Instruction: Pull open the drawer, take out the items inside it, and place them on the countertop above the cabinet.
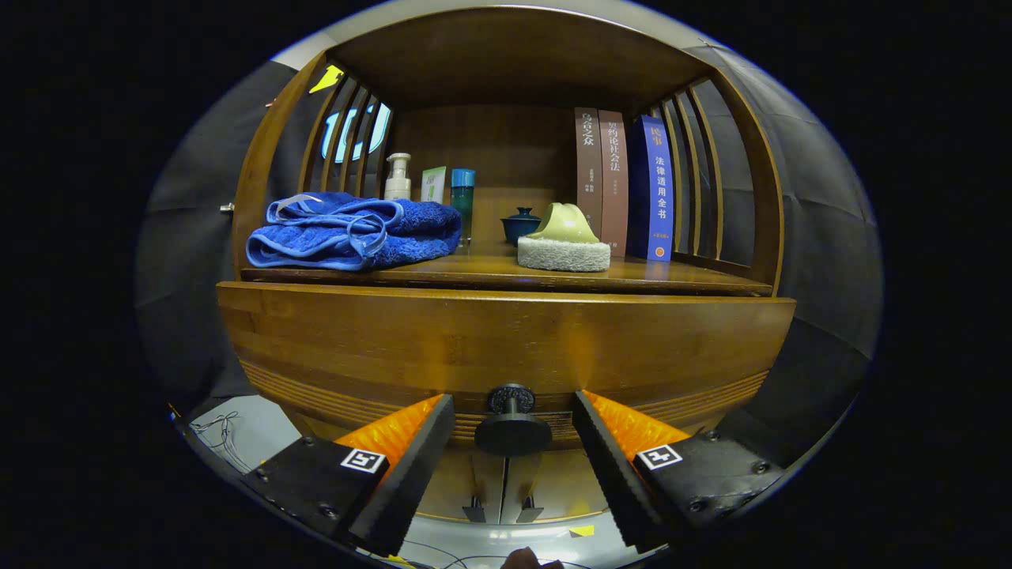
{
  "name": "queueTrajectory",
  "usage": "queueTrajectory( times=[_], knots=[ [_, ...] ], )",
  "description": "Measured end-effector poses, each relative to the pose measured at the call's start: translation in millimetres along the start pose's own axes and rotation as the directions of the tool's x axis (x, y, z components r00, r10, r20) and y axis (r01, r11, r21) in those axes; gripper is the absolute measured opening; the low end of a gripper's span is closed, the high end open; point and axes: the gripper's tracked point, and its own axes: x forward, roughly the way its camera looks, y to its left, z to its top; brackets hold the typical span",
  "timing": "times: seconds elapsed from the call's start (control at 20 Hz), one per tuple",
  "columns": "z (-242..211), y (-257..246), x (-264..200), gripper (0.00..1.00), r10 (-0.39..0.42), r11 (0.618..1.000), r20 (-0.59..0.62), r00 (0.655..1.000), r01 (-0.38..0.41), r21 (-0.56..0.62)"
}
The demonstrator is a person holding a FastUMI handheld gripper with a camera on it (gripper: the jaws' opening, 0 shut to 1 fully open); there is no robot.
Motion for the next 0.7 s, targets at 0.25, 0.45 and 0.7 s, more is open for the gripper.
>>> queueTrajectory(
  times=[0.25, 0.45, 0.7],
  knots=[
    [1, -1, 13, 1.00, 0.001, 1.000, -0.001, 1.000, -0.001, 0.006],
    [0, -1, 17, 0.99, -0.002, 0.999, 0.020, 1.000, 0.002, -0.032],
    [-2, 0, 18, 0.99, -0.001, 1.000, 0.002, 1.000, 0.001, -0.013]
  ],
)
